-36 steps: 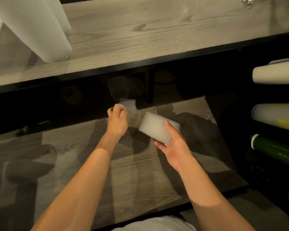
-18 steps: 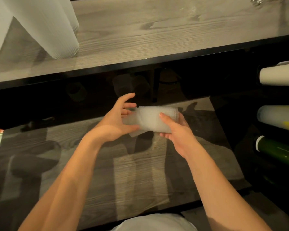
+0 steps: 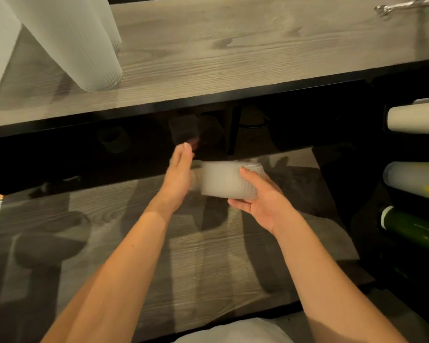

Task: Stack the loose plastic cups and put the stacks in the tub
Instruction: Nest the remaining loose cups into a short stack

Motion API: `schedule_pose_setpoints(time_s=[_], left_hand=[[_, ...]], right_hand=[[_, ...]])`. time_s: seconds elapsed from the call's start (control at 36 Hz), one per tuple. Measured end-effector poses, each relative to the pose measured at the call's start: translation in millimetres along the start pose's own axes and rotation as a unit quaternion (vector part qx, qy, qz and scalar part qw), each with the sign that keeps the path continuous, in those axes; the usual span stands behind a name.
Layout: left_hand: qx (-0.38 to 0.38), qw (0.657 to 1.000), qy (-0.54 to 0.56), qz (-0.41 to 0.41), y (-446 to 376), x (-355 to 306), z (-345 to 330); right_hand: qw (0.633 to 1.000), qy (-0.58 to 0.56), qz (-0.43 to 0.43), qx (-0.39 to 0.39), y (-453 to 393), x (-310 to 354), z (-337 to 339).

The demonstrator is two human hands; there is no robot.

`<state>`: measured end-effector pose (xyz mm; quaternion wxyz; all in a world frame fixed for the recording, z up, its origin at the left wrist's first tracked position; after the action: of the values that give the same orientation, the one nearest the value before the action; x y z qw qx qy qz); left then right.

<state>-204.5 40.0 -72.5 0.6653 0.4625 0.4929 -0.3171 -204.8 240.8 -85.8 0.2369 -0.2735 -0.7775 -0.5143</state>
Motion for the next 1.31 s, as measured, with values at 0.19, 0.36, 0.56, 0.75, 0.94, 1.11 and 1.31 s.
schedule_pose_setpoints(time_s=[0.19, 0.36, 0.56, 0.75, 0.94, 1.11, 1.31], left_hand=[[0.066, 0.881, -0.468, -0.034, -24, 56, -1], [0.125, 0.947, -0.291, -0.055, 0, 41, -2], [0.151, 0.978, -0.144, -0.001, 11, 31, 10], [0.094, 0.994, 0.037, 0.041, 14, 33, 28], [0.078, 0.996, -0.028, 0.014, 18, 26, 21], [-0.113, 0.972, 0.184, 0.089, 18, 36, 44], [-0.014, 0.938, 0.322, 0.130, 31, 37, 6]], right_hand=[[0.992, -0.034, 0.006, -0.120, -7, -3, 12], [0.990, 0.015, 0.031, -0.135, -10, 1, 18], [0.984, 0.129, 0.064, -0.108, -13, 20, 15], [0.984, 0.154, 0.047, -0.074, -14, 21, 13], [0.990, 0.133, 0.009, -0.046, -13, 12, 10], [0.994, 0.018, 0.026, -0.101, -13, 10, 17], [0.991, -0.038, 0.023, -0.130, -11, -10, 8]])
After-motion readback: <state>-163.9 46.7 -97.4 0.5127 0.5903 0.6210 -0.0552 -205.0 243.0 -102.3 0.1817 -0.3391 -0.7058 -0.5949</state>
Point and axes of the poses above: each hand's wrist, its own y-axis away from the middle knuckle, its own z-axis out of the back of the hand, x = y × z, the point moved 7 cm from there along -y, towards the middle knuckle, and after that the axes turned 4 degrees about y, right-handed, at the moved point
